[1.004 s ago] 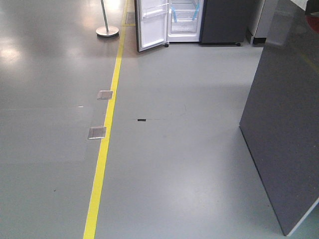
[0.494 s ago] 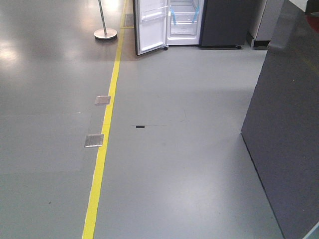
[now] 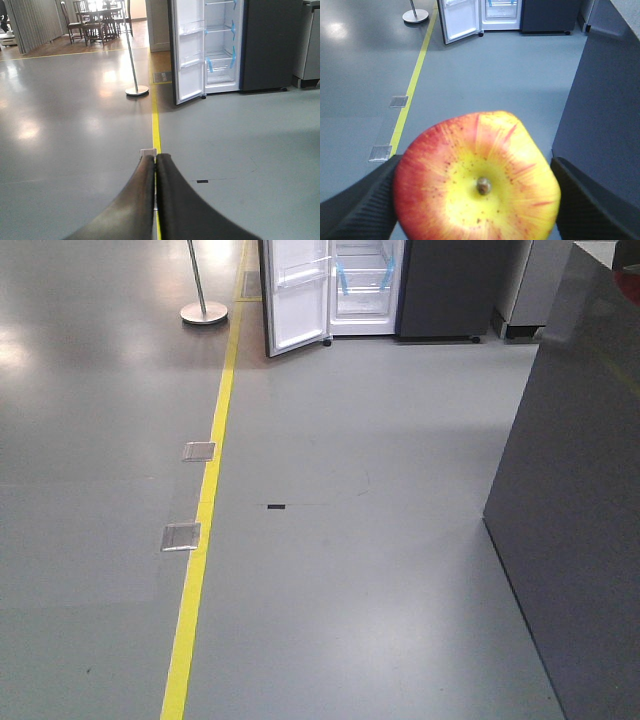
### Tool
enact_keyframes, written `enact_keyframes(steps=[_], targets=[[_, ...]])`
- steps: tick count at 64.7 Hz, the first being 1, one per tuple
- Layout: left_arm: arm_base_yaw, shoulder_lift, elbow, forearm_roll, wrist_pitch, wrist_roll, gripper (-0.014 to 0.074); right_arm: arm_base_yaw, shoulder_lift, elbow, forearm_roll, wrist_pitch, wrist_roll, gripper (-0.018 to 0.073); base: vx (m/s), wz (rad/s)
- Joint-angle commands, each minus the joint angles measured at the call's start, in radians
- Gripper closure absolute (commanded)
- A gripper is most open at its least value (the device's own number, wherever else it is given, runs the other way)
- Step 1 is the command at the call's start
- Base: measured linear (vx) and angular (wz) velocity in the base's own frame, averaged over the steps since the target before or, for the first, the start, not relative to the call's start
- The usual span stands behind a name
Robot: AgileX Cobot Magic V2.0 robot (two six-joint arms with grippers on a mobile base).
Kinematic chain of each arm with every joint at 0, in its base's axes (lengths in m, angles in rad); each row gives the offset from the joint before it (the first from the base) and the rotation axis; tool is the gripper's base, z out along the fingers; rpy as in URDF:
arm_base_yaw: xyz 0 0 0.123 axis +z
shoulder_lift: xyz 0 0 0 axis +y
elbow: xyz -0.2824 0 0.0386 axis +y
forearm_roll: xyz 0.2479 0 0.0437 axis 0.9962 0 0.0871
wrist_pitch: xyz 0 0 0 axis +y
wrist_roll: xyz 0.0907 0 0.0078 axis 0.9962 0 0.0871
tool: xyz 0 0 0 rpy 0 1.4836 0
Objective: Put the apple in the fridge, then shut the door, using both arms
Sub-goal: 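Drive toward the open refrigerator holding the apple in the right gripper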
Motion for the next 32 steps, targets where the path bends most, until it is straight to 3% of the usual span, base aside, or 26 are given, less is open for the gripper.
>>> enact_keyframes(steps=[1,32], targets=[[-0.003,-0.015,-0.017,0.000,-0.076,-0.011,0.0602,-0.001,-0.025,-0.030,0.001,-0.082,-0.004,0.0374,0.13,0.00],[-0.003,-0.015,-0.017,0.000,-0.076,-0.011,0.0602,-0.001,-0.025,-0.030,0.001,-0.081,-0.004,0.0374,0.13,0.02]])
